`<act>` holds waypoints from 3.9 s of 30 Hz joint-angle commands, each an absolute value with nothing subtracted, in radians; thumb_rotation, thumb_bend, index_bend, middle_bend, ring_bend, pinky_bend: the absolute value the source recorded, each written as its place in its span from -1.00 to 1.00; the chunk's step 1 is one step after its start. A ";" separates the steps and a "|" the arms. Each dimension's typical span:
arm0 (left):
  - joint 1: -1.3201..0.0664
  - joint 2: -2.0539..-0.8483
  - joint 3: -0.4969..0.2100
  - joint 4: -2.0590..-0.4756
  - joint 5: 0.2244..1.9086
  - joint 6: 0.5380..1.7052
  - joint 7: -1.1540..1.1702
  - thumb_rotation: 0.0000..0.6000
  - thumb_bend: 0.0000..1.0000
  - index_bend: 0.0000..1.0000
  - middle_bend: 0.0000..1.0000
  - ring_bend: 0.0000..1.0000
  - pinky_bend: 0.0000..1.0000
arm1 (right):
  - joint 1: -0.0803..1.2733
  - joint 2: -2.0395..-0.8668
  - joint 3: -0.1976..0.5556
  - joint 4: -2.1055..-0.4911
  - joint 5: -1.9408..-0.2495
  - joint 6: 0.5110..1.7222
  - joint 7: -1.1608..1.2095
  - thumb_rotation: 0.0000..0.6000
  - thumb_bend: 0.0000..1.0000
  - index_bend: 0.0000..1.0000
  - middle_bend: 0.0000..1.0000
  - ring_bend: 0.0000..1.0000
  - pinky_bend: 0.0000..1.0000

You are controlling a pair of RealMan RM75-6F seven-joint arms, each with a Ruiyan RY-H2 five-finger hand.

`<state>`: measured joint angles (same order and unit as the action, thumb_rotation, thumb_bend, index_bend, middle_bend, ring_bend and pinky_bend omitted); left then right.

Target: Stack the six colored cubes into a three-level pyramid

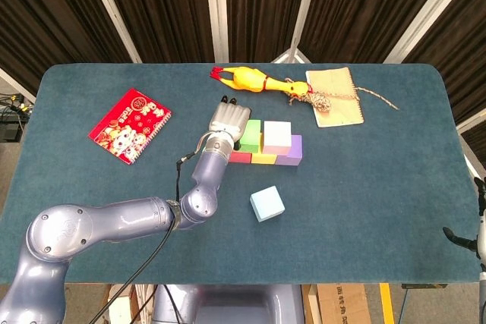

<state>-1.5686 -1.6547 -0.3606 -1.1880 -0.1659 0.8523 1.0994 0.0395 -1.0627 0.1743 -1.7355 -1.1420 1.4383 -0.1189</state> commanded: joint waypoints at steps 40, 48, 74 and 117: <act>-1.567 -1.683 -0.385 -1.164 -0.175 0.863 1.117 1.00 -0.36 -0.38 -0.44 -0.82 -0.90 | 0.039 -1.060 0.178 -1.737 -1.131 1.436 -0.119 1.00 -0.69 -0.82 -0.87 -1.00 -1.00; -1.565 -1.686 -0.390 -1.160 -0.174 0.861 1.118 1.00 -0.41 -0.41 -0.47 -0.82 -0.90 | 0.040 -1.060 0.179 -1.737 -1.129 1.435 -0.120 1.00 -0.69 -0.82 -0.87 -1.00 -1.00; -1.565 -1.637 -0.402 -1.230 -0.232 0.875 1.174 1.00 -0.49 -0.88 -0.86 -0.96 -0.94 | 0.038 -1.056 0.179 -1.739 -1.126 1.437 -0.119 1.00 -0.69 -0.82 -0.87 -1.00 -1.00; -1.199 -1.217 -0.219 -1.778 0.252 0.873 0.742 1.00 -0.49 -0.71 -0.75 -0.96 -0.94 | 0.378 -0.933 0.194 -1.942 -0.997 0.980 -0.284 1.00 -0.69 -0.71 -0.87 -1.00 -1.00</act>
<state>-1.1889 -1.2034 -0.2292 -1.7878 0.2514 0.8683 0.7417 0.3677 -0.9245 0.2016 -1.9372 -1.0065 0.9876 -0.2695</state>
